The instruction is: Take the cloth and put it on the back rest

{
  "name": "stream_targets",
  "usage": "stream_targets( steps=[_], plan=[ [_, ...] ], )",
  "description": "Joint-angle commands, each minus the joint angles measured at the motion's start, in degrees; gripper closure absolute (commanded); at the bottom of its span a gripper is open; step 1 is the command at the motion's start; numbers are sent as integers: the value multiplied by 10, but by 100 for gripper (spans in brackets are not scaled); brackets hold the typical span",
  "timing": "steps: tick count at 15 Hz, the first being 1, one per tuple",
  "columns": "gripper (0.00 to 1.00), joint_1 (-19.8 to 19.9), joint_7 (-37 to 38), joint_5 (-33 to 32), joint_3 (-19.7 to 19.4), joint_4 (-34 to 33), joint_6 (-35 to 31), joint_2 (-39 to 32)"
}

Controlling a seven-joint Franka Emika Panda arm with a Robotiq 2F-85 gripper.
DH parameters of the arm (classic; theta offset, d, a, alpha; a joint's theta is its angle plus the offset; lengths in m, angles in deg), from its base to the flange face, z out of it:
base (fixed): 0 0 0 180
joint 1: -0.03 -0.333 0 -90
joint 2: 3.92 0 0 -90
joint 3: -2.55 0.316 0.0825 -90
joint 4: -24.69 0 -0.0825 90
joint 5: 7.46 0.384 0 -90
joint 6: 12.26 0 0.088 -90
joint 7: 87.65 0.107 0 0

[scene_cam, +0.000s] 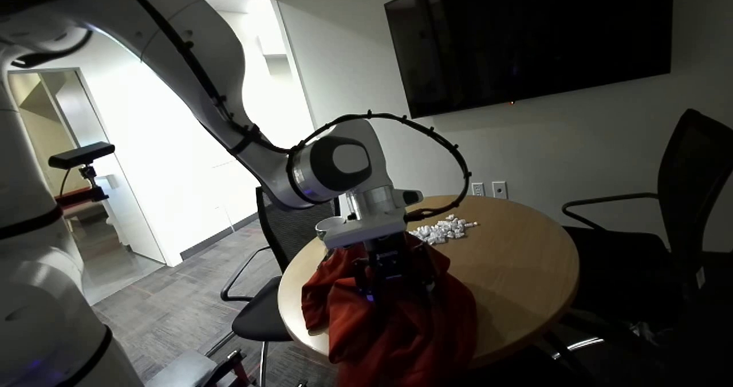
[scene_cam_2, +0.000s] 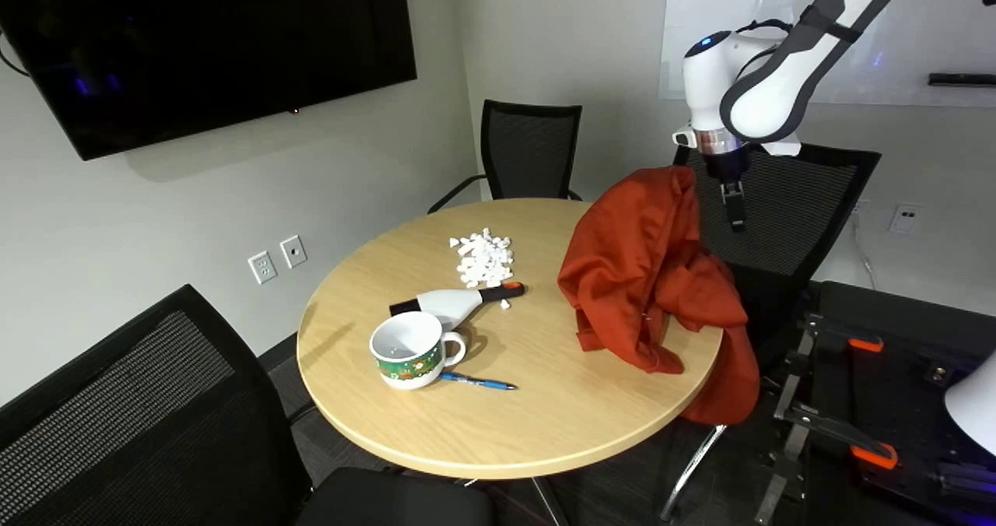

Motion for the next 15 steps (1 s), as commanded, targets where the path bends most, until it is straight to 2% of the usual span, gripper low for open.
stream_targets(
  steps=[1,4,6,10,13,15],
  plan=[
    [0,-4,11,-63,-2,-5,-39,-19],
    [0,-2,9,-154,-5,-13,-117,-50],
    [0,10,-41,-157,3,-16,-188,-77],
    [0,55,-178,-73,42,0,-298,-115],
    [0,105,-292,17,99,-2,-328,-141],
    [0,123,-345,59,122,-10,-334,-154]
  ],
)
